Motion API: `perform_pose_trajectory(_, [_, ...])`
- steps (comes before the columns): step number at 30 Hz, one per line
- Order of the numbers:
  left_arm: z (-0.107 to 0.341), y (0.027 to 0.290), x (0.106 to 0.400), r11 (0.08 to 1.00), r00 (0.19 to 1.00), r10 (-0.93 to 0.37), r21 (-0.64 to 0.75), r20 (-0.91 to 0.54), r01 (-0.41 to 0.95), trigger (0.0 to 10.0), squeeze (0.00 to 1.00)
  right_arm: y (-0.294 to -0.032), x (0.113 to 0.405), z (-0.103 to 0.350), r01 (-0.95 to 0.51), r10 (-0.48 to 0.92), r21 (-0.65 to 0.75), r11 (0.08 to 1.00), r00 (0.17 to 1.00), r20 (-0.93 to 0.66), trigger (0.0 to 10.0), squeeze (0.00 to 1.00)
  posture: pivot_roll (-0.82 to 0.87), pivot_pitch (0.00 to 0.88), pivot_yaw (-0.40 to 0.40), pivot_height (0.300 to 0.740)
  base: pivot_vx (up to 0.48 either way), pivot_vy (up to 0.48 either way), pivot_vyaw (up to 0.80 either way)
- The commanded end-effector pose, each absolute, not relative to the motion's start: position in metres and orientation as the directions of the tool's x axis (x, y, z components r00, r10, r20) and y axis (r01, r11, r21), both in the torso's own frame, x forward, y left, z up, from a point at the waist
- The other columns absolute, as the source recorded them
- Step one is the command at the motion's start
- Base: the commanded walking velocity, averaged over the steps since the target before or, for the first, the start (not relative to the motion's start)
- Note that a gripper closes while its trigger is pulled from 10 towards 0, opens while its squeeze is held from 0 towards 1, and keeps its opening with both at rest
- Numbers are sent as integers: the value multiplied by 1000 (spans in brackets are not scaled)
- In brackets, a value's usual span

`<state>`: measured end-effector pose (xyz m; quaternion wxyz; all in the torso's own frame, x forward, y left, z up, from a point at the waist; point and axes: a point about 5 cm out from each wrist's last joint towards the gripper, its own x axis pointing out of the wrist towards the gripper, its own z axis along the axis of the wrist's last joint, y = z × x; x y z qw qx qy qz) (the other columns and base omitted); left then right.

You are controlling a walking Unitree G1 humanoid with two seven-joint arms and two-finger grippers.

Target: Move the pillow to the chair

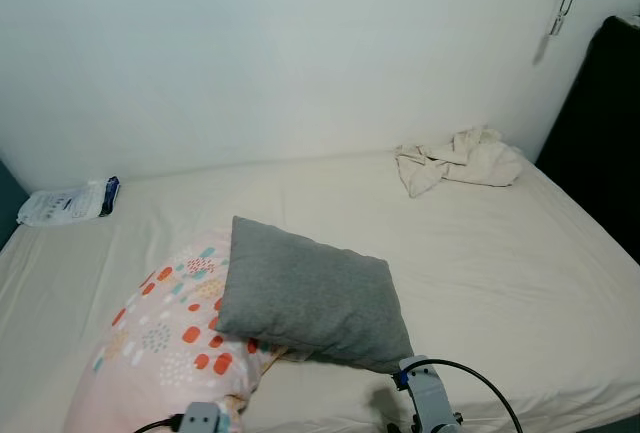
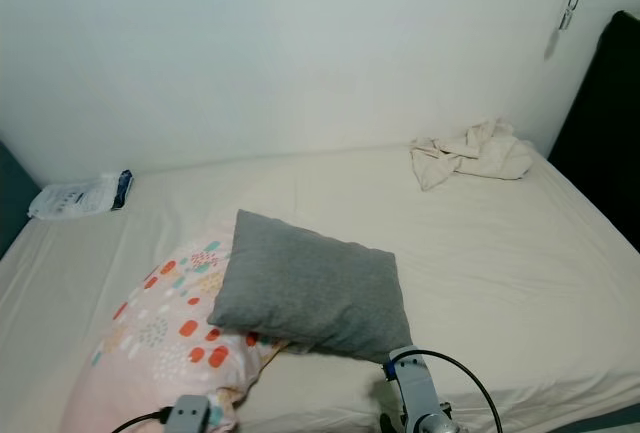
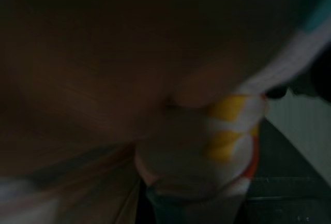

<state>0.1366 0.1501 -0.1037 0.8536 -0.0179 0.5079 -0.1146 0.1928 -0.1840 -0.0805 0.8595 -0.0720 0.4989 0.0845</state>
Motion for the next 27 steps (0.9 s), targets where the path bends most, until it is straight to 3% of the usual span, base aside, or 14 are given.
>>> perform_pose_trajectory(1, [-104,124,134,935,410,-315,-207,-856,286,10000,0,-180,189,-83,-218,79,-28,976,470,-879,10000,0,-153,33,18,740,0,0,0])
perform_pose_trajectory(20, [-100,100,144,931,404,-329,-223,-853,289,10000,0,-173,185,-86,-314,114,-28,949,423,-899,10000,0,-156,30,18,740,0,0,0])
perform_pose_trajectory(27, [-101,104,144,932,408,-331,-226,-851,284,10000,0,-173,185,-86,-320,114,-30,947,422,-899,10000,0,-157,26,14,740,0,0,0])
